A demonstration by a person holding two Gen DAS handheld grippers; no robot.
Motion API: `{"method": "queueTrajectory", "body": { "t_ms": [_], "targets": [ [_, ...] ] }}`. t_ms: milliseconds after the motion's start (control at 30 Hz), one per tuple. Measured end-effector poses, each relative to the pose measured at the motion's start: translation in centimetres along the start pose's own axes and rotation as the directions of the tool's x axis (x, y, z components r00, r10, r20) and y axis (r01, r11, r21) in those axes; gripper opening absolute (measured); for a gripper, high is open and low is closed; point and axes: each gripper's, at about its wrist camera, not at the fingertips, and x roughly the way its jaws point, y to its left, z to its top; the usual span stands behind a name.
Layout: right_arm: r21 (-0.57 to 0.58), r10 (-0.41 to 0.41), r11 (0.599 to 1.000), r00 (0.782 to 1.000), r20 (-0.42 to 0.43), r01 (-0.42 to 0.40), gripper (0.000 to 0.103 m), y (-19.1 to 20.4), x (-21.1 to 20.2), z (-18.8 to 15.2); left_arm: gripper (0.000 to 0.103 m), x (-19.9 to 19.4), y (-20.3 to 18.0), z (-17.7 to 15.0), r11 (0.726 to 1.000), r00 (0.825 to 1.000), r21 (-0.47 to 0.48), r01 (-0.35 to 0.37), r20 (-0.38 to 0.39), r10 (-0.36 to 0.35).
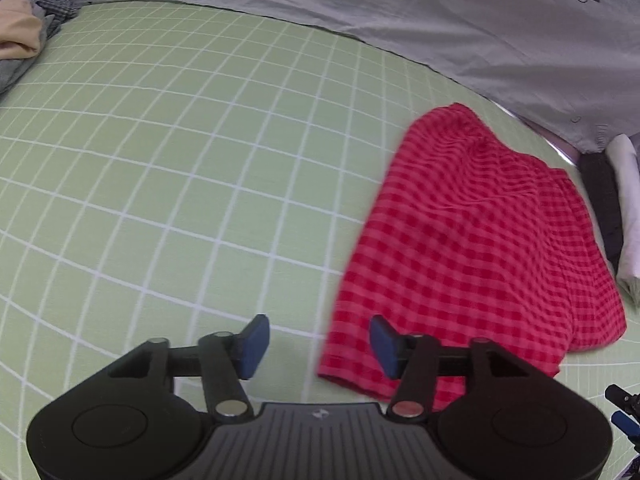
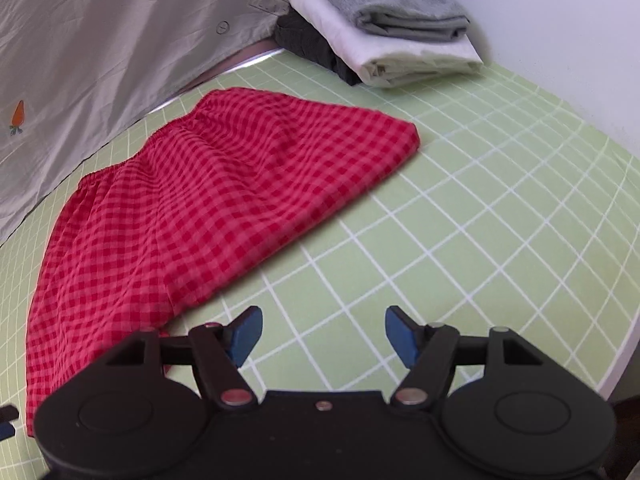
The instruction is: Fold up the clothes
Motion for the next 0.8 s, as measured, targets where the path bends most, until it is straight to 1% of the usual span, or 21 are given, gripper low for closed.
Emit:
{"method": "queueTrajectory", "body": {
  "t_ms": [67, 167, 200, 233, 300, 333, 367, 433, 500, 567, 667, 800],
  "targets": [
    [-0.008, 0.011, 1.000, 1.000, 0.016, -0.010, 0.069, 0.2, 0.0, 0.6, 0.059, 0.6, -1.0, 0.2, 1.000, 1.000, 0.021, -0.005, -0.003, 0.005],
    [-0.016, 0.030, 0.999, 0.999, 0.033, -0.029, 0.069, 0.6, 0.4, 1.5, 0.057, 1.6, -2.2, 0.5, 0.999, 1.000, 0.047, -0.003, -0.017, 0.004],
    [-0.021, 0.035, 0.999, 0.999, 0.039, -0.034, 0.069, 0.7, 0.4, 1.8, 0.047, 1.9, -2.4, 0.6, 0.999, 1.000, 0.051, -0.005, -0.025, 0.006],
    [-0.027, 0.040, 0.999, 0.998, 0.044, -0.039, 0.069, 0.8, 0.3, 2.1, 0.027, 2.1, -2.5, 0.5, 0.999, 0.999, 0.054, -0.002, -0.038, 0.004],
    [-0.038, 0.047, 0.998, 0.998, 0.052, -0.045, 0.069, 0.8, 0.0, 2.3, 0.004, 2.3, -2.8, 0.2, 0.998, 0.998, 0.066, 0.009, -0.060, -0.005],
    [-0.044, 0.047, 0.998, 0.997, 0.054, -0.045, 0.069, 0.8, -0.2, 2.3, 0.001, 2.3, -3.0, -0.1, 0.997, 0.998, 0.077, 0.011, -0.057, -0.006],
    [-0.052, 0.046, 0.998, 0.998, 0.052, -0.043, 0.069, 0.7, -0.3, 2.0, 0.000, 2.1, -3.2, -0.4, 0.996, 0.999, 0.090, 0.003, -0.049, 0.001],
    [-0.102, 0.024, 0.995, 0.998, 0.052, -0.019, 0.069, 0.8, -0.7, 1.3, 0.000, 1.8, -3.4, -1.0, 0.994, 0.998, 0.102, -0.040, -0.034, 0.043],
    [-0.187, -0.011, 0.982, 0.998, 0.065, 0.023, 0.069, 1.2, -1.3, 0.1, 0.000, 1.1, -3.0, -1.2, 0.995, 0.997, 0.077, -0.067, -0.030, 0.069],
    [-0.230, -0.011, 0.973, 0.999, 0.052, 0.023, 0.069, 1.3, -1.7, -0.9, 0.000, 0.2, -2.0, -1.6, 0.993, 0.994, 0.031, -0.111, -0.018, 0.112],
    [-0.217, 0.035, 0.976, 0.999, 0.006, -0.033, 0.069, 1.2, -2.0, -1.6, 0.000, -1.4, 0.8, -2.5, 0.977, 0.979, -0.057, -0.205, -0.010, 0.204],
    [-0.232, 0.042, 0.972, 0.999, -0.014, -0.044, 0.069, 1.7, -2.4, -2.5, 0.000, -3.6, 5.2, -5.0, 0.936, 0.952, -0.177, -0.305, -0.028, 0.305]
  ]
}}
